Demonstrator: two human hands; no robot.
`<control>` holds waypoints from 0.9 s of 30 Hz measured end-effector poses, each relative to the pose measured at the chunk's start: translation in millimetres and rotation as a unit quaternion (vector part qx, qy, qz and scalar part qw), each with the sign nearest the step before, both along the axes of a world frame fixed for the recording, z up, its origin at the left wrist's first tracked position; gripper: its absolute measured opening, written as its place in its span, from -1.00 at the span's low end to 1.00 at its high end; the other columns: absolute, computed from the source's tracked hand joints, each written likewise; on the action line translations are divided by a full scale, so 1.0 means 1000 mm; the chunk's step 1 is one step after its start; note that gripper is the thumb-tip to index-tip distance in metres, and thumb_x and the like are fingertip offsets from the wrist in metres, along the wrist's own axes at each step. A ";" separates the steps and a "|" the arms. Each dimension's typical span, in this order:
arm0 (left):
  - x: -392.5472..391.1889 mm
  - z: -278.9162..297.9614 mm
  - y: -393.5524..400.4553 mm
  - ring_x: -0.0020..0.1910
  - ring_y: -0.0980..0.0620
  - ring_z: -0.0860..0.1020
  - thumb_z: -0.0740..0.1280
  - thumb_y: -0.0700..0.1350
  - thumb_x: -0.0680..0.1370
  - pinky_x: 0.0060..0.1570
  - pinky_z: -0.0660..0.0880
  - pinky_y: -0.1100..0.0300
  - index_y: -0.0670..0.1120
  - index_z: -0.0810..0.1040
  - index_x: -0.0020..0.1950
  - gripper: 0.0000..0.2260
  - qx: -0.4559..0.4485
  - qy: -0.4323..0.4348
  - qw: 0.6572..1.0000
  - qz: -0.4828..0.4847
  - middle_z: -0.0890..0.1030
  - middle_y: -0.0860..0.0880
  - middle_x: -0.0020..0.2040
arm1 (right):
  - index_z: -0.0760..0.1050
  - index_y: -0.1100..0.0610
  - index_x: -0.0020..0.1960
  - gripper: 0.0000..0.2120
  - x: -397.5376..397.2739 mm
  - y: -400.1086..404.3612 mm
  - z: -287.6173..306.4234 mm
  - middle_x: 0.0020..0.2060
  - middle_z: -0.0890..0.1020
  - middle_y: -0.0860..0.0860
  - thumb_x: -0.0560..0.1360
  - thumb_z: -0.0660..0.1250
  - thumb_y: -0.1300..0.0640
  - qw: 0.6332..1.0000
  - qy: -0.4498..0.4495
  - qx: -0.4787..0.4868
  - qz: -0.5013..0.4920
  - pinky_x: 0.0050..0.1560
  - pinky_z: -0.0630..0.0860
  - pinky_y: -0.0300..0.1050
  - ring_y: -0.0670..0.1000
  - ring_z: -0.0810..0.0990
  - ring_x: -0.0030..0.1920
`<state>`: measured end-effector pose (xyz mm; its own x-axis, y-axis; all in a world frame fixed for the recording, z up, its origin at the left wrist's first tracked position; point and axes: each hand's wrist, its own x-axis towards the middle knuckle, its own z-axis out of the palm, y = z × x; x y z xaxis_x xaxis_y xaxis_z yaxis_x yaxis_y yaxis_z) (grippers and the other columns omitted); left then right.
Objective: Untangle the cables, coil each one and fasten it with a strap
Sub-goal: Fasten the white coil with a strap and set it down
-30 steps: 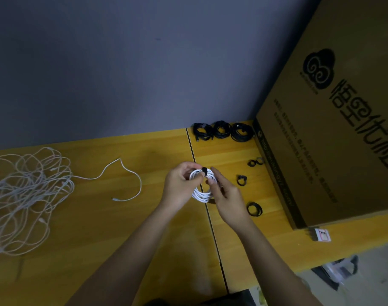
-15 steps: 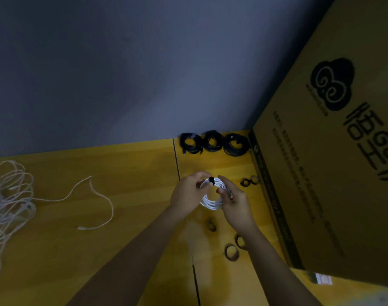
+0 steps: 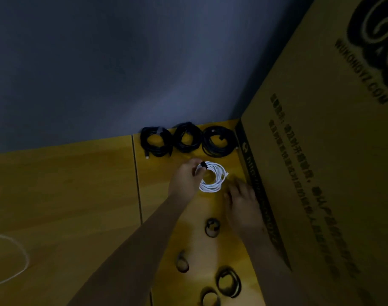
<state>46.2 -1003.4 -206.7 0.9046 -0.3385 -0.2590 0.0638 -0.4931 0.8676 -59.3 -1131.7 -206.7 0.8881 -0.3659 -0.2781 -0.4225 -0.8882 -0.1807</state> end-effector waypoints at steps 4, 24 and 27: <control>0.000 -0.013 -0.009 -0.14 -0.12 0.54 0.26 -0.09 0.62 -0.29 0.32 0.18 -0.20 0.50 0.26 -0.73 -0.007 0.002 1.000 -0.005 0.59 -0.19 -0.06 | 0.33 0.14 0.41 -0.61 -0.023 0.007 -0.001 0.39 0.34 0.09 0.59 0.14 0.12 0.999 -0.001 0.014 -0.038 0.35 0.22 -0.01 0.14 0.26 0.37; -0.022 -0.006 -0.036 0.27 -0.05 0.40 0.35 -0.03 0.56 0.17 0.42 0.03 -0.09 0.36 0.43 -0.54 0.049 -0.012 0.995 -0.086 0.39 -0.11 0.34 | 0.40 0.21 0.37 -0.65 -0.039 0.009 0.014 0.33 0.39 0.09 0.59 0.17 0.22 0.968 -0.173 0.127 -0.128 0.24 0.36 -0.09 0.10 0.36 0.32; -0.016 -0.002 -0.052 0.21 -0.13 0.45 0.32 -0.11 0.58 0.10 0.42 0.02 -0.12 0.35 0.42 -0.58 0.068 -0.025 0.995 -0.070 0.37 -0.13 0.36 | 0.40 0.22 0.37 -0.65 -0.039 0.007 0.011 0.34 0.37 0.08 0.60 0.16 0.22 0.969 -0.167 0.128 -0.132 0.25 0.34 -0.10 0.09 0.34 0.34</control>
<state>30.7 -1055.4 -208.6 0.8635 -0.4274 -0.2678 -0.0552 -0.6078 0.7922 -98.1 -1124.9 -195.3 0.8287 -0.5503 -0.1026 -0.5093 -0.6652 -0.5460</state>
